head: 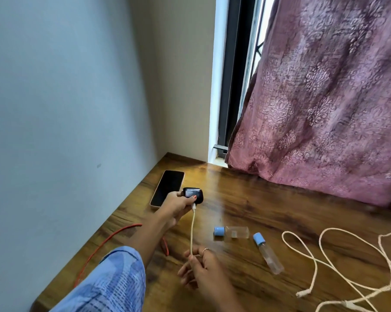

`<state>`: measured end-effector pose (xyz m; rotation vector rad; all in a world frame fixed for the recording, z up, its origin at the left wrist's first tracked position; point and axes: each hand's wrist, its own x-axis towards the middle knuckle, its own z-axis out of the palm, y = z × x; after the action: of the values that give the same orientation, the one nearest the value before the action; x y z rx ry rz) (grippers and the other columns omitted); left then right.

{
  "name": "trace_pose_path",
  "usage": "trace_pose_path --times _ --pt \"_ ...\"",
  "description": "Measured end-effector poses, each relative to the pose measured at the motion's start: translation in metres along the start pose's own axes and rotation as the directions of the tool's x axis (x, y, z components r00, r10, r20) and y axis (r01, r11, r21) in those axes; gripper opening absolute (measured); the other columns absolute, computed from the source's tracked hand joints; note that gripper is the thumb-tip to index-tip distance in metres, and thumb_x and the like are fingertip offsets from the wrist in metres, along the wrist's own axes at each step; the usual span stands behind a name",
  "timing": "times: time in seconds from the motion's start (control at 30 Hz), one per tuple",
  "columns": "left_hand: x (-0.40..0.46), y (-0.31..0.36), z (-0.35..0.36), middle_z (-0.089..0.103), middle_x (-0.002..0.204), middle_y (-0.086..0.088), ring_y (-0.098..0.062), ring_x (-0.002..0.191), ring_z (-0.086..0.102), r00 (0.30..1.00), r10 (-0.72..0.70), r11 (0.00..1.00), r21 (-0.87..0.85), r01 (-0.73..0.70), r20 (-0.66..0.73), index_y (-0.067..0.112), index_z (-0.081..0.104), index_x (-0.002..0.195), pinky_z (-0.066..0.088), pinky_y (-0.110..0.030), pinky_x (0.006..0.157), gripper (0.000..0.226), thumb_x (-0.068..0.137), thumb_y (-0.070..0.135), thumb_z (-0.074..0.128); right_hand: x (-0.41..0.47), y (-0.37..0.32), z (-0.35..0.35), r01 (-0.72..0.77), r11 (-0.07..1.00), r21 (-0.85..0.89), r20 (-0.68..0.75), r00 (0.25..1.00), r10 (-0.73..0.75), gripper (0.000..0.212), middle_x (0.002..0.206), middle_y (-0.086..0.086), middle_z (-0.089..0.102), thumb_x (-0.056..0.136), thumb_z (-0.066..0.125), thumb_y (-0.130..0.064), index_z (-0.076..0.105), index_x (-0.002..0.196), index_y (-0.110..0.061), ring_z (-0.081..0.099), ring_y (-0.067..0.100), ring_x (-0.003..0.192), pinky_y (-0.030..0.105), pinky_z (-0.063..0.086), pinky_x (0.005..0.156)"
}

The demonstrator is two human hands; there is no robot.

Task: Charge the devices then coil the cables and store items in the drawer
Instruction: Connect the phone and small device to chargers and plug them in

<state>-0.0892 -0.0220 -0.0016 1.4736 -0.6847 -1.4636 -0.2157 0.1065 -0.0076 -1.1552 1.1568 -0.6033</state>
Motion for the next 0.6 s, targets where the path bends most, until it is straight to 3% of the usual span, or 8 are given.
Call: trace_pose_path --times 0.07,0.17,0.23,0.37,0.5,0.6 --pt "0.011 -0.006 0.002 0.062 0.109 -0.019 -0.021 0.09 0.063 1.0 0.017 0.996 0.085 -0.015 -0.012 -0.007 0.051 0.123 0.057 -0.022 0.07 0.04 0.085 -0.001 0.063 0.011 0.006 -0.002 -0.025 0.998 -0.061 -0.048 0.999 0.022 0.017 0.07 0.004 0.068 0.101 0.035 -0.013 0.051 0.095 -0.011 0.057 0.011 0.054 0.018 0.045 0.052" --pt "0.022 -0.013 0.006 0.059 0.121 -0.02 -0.026 0.107 0.06 0.998 0.058 0.963 0.263 -0.05 -0.022 -0.002 0.046 0.128 0.052 -0.04 0.093 0.048 0.085 0.005 0.067 0.027 0.015 -0.008 -0.063 0.97 -0.234 -0.166 0.986 0.025 0.018 0.077 0.002 0.073 0.097 0.046 -0.027 0.059 0.092 -0.016 0.064 0.009 0.07 0.028 0.051 0.075" --pt "0.028 -0.017 0.008 0.059 0.123 -0.018 -0.026 0.112 0.059 0.994 0.107 0.916 0.388 -0.102 0.009 0.001 0.046 0.128 0.047 -0.042 0.1 0.047 0.085 0.007 0.066 0.035 0.019 -0.013 -0.057 0.934 -0.353 -0.225 0.974 -0.026 0.022 0.079 -0.001 0.072 0.094 0.05 -0.035 0.061 0.086 -0.017 0.064 0.008 0.078 0.028 0.049 0.078" --pt "0.039 -0.024 0.014 0.058 0.125 -0.008 -0.017 0.111 0.054 0.983 0.177 0.817 0.549 -0.173 0.047 0.006 0.049 0.129 0.043 -0.028 0.096 0.043 0.089 0.014 0.063 0.046 0.02 -0.019 -0.059 0.896 -0.44 -0.281 0.957 -0.075 0.028 0.084 -0.002 0.068 0.089 0.053 -0.041 0.062 0.08 -0.016 0.062 0.013 0.083 0.029 0.048 0.074" --pt "0.045 -0.035 0.021 0.058 0.121 -0.009 -0.022 0.113 0.055 0.958 0.285 0.708 0.674 -0.212 0.001 0.009 0.055 0.128 0.043 -0.031 0.099 0.041 0.09 0.023 0.062 0.053 0.021 -0.021 -0.11 0.873 -0.475 -0.292 0.956 -0.038 0.029 0.091 -0.003 0.068 0.088 0.052 -0.044 0.06 0.081 -0.018 0.063 0.014 0.087 0.028 0.049 0.076" --pt "0.046 -0.043 0.024 0.055 0.112 -0.009 -0.021 0.105 0.055 0.922 0.388 0.598 0.765 -0.239 -0.015 0.011 0.059 0.123 0.041 -0.024 0.089 0.036 0.091 0.028 0.058 0.057 0.018 -0.02 -0.134 0.84 -0.526 -0.269 0.963 -0.015 0.027 0.098 -0.002 0.068 0.087 0.05 -0.047 0.051 0.075 -0.023 0.063 0.016 0.095 0.026 0.048 0.078"
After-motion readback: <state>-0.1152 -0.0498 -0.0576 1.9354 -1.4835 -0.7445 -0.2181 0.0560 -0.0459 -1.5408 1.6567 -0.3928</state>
